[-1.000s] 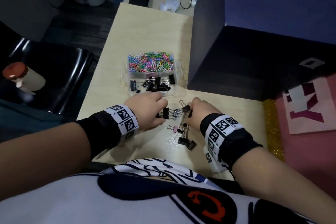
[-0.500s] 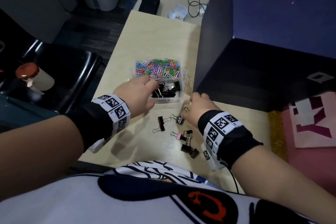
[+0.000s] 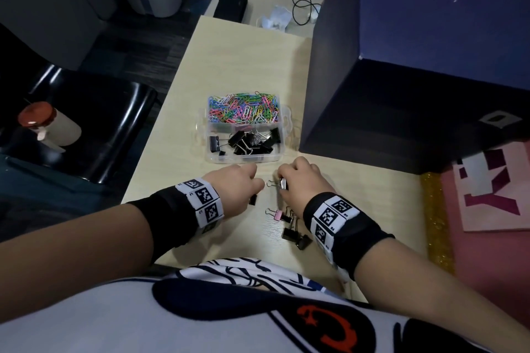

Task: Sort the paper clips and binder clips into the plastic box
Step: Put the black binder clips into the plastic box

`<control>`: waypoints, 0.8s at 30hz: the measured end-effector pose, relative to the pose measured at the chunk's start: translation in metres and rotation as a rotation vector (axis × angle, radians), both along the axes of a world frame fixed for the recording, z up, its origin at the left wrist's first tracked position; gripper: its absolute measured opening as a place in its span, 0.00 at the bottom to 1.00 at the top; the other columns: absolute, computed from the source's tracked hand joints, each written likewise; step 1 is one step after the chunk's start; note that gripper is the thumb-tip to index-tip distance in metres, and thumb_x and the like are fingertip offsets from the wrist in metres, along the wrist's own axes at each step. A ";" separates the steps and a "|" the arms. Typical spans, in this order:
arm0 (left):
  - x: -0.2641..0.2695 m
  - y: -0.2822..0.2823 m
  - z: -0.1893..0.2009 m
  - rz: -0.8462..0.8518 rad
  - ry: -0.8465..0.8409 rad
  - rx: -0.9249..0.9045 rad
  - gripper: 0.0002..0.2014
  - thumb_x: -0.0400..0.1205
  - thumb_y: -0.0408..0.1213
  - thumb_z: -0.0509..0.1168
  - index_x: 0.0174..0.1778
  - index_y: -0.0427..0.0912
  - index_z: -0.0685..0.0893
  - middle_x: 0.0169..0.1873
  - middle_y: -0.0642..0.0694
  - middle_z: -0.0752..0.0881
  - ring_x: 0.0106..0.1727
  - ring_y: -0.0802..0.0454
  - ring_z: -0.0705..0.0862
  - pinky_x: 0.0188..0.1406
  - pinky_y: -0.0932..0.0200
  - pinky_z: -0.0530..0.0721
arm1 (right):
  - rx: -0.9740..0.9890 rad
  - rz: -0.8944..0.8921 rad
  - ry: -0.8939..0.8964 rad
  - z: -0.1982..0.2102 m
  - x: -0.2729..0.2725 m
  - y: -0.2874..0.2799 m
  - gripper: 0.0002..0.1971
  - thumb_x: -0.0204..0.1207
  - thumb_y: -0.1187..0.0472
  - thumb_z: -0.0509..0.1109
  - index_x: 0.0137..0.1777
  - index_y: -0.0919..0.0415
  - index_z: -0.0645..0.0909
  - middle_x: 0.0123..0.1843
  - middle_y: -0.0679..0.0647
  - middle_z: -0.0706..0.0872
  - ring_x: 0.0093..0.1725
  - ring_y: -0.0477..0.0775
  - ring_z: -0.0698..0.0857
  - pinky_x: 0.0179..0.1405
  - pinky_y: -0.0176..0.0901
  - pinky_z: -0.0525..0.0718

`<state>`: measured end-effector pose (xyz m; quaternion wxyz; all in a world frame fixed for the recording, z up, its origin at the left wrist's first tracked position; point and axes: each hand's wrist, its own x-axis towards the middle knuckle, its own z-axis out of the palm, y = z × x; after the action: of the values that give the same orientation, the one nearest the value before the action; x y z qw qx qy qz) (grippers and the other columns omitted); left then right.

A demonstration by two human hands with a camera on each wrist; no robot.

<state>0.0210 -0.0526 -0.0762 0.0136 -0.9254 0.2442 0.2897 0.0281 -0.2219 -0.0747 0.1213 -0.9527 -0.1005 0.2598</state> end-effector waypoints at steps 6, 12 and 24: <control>-0.001 -0.002 -0.002 0.008 -0.019 0.011 0.14 0.80 0.35 0.59 0.61 0.43 0.76 0.59 0.43 0.74 0.55 0.41 0.78 0.47 0.50 0.80 | 0.025 -0.032 0.011 -0.002 0.003 0.000 0.12 0.77 0.64 0.62 0.59 0.52 0.72 0.58 0.54 0.75 0.60 0.60 0.72 0.51 0.48 0.74; 0.006 0.004 -0.003 0.106 0.044 -0.015 0.16 0.79 0.41 0.65 0.62 0.42 0.72 0.57 0.42 0.74 0.52 0.39 0.82 0.48 0.45 0.83 | 0.102 -0.071 -0.013 0.002 0.008 -0.002 0.11 0.73 0.68 0.67 0.46 0.50 0.72 0.48 0.49 0.74 0.50 0.55 0.77 0.46 0.37 0.69; 0.004 0.013 -0.001 0.115 0.062 -0.117 0.11 0.79 0.39 0.67 0.56 0.45 0.78 0.58 0.43 0.74 0.52 0.42 0.82 0.51 0.51 0.82 | 0.464 -0.288 -0.260 0.028 0.027 0.015 0.06 0.73 0.65 0.71 0.43 0.52 0.82 0.47 0.45 0.78 0.41 0.43 0.79 0.41 0.26 0.70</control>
<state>0.0245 -0.0395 -0.0775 -0.0649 -0.9276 0.2076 0.3038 0.0553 -0.2069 -0.0464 0.3573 -0.9294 -0.0356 0.0858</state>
